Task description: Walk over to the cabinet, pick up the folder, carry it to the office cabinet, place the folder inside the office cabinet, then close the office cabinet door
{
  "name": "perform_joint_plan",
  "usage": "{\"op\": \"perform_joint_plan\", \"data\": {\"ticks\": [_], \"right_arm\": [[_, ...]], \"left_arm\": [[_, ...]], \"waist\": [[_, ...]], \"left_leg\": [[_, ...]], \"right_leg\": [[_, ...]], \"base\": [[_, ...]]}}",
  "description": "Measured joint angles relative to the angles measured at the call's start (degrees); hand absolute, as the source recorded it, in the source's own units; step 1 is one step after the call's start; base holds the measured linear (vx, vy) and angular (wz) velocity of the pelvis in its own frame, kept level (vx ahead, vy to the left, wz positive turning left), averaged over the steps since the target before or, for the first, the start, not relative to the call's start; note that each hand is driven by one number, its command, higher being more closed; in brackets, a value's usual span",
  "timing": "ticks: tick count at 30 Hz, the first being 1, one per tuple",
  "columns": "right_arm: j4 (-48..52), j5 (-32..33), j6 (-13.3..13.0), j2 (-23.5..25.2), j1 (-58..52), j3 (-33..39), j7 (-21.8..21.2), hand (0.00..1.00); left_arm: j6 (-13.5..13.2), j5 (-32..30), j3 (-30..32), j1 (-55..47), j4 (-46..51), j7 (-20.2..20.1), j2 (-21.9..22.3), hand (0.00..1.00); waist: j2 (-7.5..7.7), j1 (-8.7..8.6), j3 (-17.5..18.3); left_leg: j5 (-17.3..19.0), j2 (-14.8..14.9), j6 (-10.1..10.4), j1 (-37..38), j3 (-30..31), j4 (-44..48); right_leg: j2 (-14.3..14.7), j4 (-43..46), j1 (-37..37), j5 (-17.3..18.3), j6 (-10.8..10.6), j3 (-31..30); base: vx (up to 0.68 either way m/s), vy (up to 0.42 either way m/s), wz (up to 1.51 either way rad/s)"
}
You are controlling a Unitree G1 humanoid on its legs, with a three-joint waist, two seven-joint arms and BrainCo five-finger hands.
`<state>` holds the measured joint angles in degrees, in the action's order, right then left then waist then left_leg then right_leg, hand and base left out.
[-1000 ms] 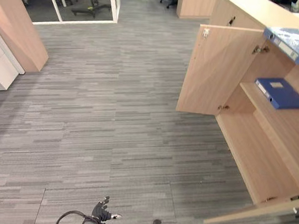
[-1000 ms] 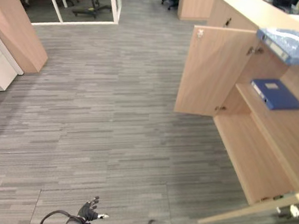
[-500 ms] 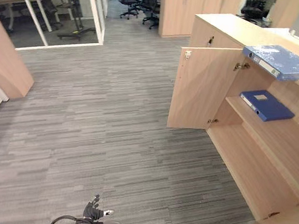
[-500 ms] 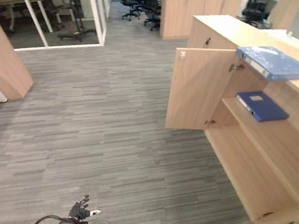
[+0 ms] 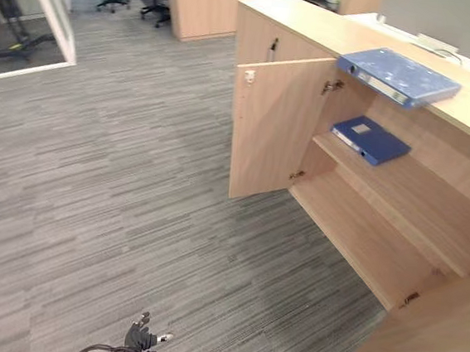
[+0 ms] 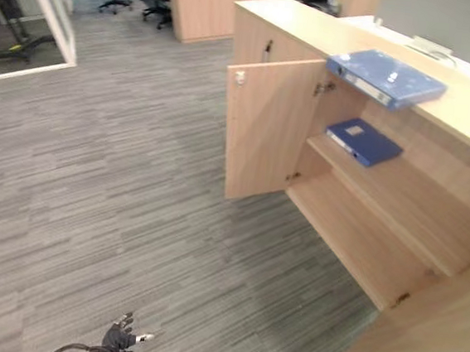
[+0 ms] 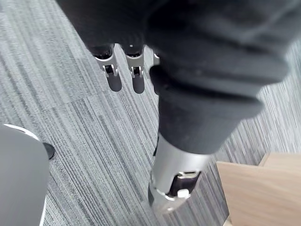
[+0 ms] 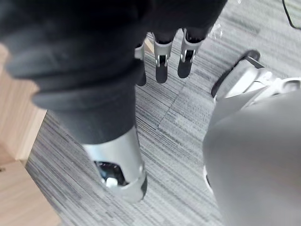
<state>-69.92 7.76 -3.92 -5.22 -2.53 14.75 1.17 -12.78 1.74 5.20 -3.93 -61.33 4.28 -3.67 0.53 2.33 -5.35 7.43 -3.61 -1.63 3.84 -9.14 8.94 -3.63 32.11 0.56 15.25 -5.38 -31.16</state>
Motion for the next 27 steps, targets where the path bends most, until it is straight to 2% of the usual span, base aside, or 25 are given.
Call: {"op": "perform_joint_plan", "data": {"ticks": [1,3,4,5,6,7,8,9,10,11,13,17,19,21,23,24,26,27], "right_arm": [[0.98,0.00,0.14,0.14,-0.39,0.91,-0.28,0.00],[2.15,0.08,0.26,0.37,-1.18,2.17,-0.51,0.00],[2.49,0.10,0.26,0.26,-1.50,2.20,-0.50,0.00],[2.81,0.11,0.24,0.27,-1.79,2.07,-0.50,0.00],[3.03,0.11,0.07,0.34,-1.73,1.77,-0.46,0.00],[3.52,0.11,-0.08,0.44,-1.73,1.44,-0.37,0.00],[3.87,0.12,-0.14,0.49,-1.79,1.44,-0.29,0.00],[4.26,0.13,-0.21,0.60,-2.04,1.43,-0.01,0.00],[4.44,0.25,-0.21,0.52,-2.67,1.46,0.35,0.00],[4.49,0.27,-0.26,0.21,-3.05,1.47,0.55,0.00],[4.46,0.12,-0.25,-0.02,-2.88,1.39,0.69,0.00],[4.12,0.05,0.01,-0.06,-3.96,0.91,0.74,0.00],[3.72,0.09,0.18,0.02,-4.76,1.57,0.76,0.00],[2.67,0.15,0.18,0.33,-4.93,2.24,0.77,0.00],[2.81,0.65,-0.02,0.75,-5.13,3.57,0.76,0.00],[2.99,1.42,-0.14,0.50,-5.52,3.76,0.74,0.00],[2.82,2.40,-0.19,0.51,-5.64,4.62,0.85,0.00],[2.76,2.40,-0.20,0.75,-5.55,5.63,0.94,0.00]], "left_arm": [[0.09,-0.07,-1.13,-0.06,-0.01,-0.17,-0.15,0.00],[0.11,-0.19,-2.63,0.03,-0.03,-0.20,-0.35,0.00],[0.18,-0.43,-2.84,0.09,-0.21,-0.19,-0.17,0.00],[0.22,-0.65,-2.87,0.11,-0.31,-0.19,-0.15,0.00],[0.21,-1.17,-2.87,0.51,-0.55,-0.20,-0.10,0.00],[0.21,-1.24,-2.76,0.82,-1.05,-0.20,0.19,0.00],[0.20,-1.34,-2.44,1.20,-1.01,-0.20,0.50,0.00],[0.17,-1.73,-1.42,1.36,-0.97,-0.19,0.67,0.00],[0.24,-1.72,-0.27,1.18,-1.19,-0.09,1.15,0.00],[0.21,-1.76,0.55,0.70,-1.16,-0.09,1.51,0.00],[0.21,-2.13,2.75,0.68,-1.21,-0.13,2.69,0.00],[0.16,-2.48,5.20,1.16,-1.23,-0.28,3.97,0.00],[0.13,-2.46,6.55,1.02,-1.18,-0.26,4.40,0.00],[0.11,-2.44,6.63,0.84,-1.07,-0.26,4.17,0.00],[0.13,-2.44,6.91,0.89,0.01,-0.26,4.03,0.00],[0.13,-2.44,7.73,0.44,1.17,-0.24,4.50,0.00],[0.10,-2.51,7.46,-0.15,1.20,-0.23,3.71,0.00],[0.12,-2.65,7.03,-0.42,1.19,-0.23,3.25,0.00]], "waist": [[0.35,-0.72,-0.30],[0.18,-2.05,-0.64],[0.00,-2.38,-1.36],[-0.15,-2.49,-1.43],[-0.64,-2.60,-1.25],[-0.60,-2.65,-1.26],[-0.62,-2.73,-1.34],[-0.38,-2.72,-1.48],[-0.07,-2.75,-1.80],[-1.00,-2.98,-1.40],[-1.31,-2.92,-1.34],[-1.68,-3.13,-1.02],[-1.80,-3.04,-0.69],[-1.46,-3.01,0.55],[-1.42,-3.07,0.65],[-1.91,-2.95,0.91],[-2.27,-2.15,1.08],[-2.16,-1.65,1.12]], "left_leg": [[0.27,-1.25,-0.40,1.61,-0.70,-0.97],[1.01,-1.92,-1.22,4.91,-0.59,-1.83],[1.37,-1.49,-1.68,7.75,-0.53,-2.45],[1.42,-1.14,-1.71,8.61,-0.51,-2.97],[1.42,0.03,-1.70,9.39,-0.42,-3.51],[1.56,1.21,-1.36,9.33,-0.24,-3.62],[1.83,1.79,-0.79,9.32,-0.24,-3.71],[2.48,2.39,0.43,9.59,-0.38,-3.69],[3.29,3.24,1.79,10.74,-0.25,-3.70],[3.38,4.33,2.00,10.98,-0.13,-3.76],[4.03,6.92,3.40,11.21,-0.56,-4.00],[2.81,9.20,5.13,11.28,0.24,-3.47],[2.70,10.57,5.26,10.99,1.31,-1.25],[2.76,12.13,5.36,7.49,4.03,6.06],[2.93,13.70,5.60,2.25,4.62,18.34],[2.14,15.92,5.48,-2.51,4.51,29.03],[-1.02,19.72,5.31,-7.21,2.34,41.84],[0.13,20.03,4.79,-7.80,1.40,43.60]], "right_leg": [[0.74,8.51,-3.25,-0.48,-2.47,0.56],[1.19,17.69,-5.61,-3.47,-5.96,2.87],[1.14,21.60,-6.20,-2.37,-4.10,6.32],[1.32,21.96,-7.14,-1.19,-3.19,8.08],[1.81,19.26,-9.28,1.16,-1.43,11.68],[1.90,12.48,-11.14,1.90,-0.34,14.53],[1.85,8.64,-11.99,1.72,-0.05,15.58],[1.45,0.15,-13.02,0.59,0.48,16.80],[1.45,-3.39,-12.55,-5.30,1.26,18.90],[2.67,-4.16,-11.94,-5.58,1.72,19.25],[5.41,-3.92,-12.52,-5.54,1.97,19.61],[6.55,-5.64,-10.96,-4.17,4.08,21.84],[6.72,-8.08,-8.46,-4.32,4.77,23.81],[6.75,-12.71,-4.87,-5.16,6.01,26.19],[7.07,-16.35,-1.31,-6.08,6.75,27.42],[8.27,-17.59,0.34,-6.38,7.24,27.95],[10.24,-18.80,3.63,-6.60,8.78,26.30],[10.36,-19.48,4.99,-6.60,9.20,24.91]], "base": [[0.06,0.030,-0.32],[0.11,0.011,-0.04],[0.13,-0.014,-0.01],[0.11,-0.029,-0.06],[0.07,-0.054,0.00],[0.07,-0.070,0.03],[0.06,-0.096,0.02],[0.10,-0.135,-0.04],[0.12,-0.146,-0.08],[0.13,-0.130,-0.11],[0.14,-0.154,-0.22],[0.11,-0.136,0.05],[0.14,-0.137,0.37],[0.18,-0.143,0.52],[0.16,-0.123,0.43],[0.11,-0.095,0.13],[0.17,-0.082,-0.35],[0.27,-0.034,-0.88]]}}
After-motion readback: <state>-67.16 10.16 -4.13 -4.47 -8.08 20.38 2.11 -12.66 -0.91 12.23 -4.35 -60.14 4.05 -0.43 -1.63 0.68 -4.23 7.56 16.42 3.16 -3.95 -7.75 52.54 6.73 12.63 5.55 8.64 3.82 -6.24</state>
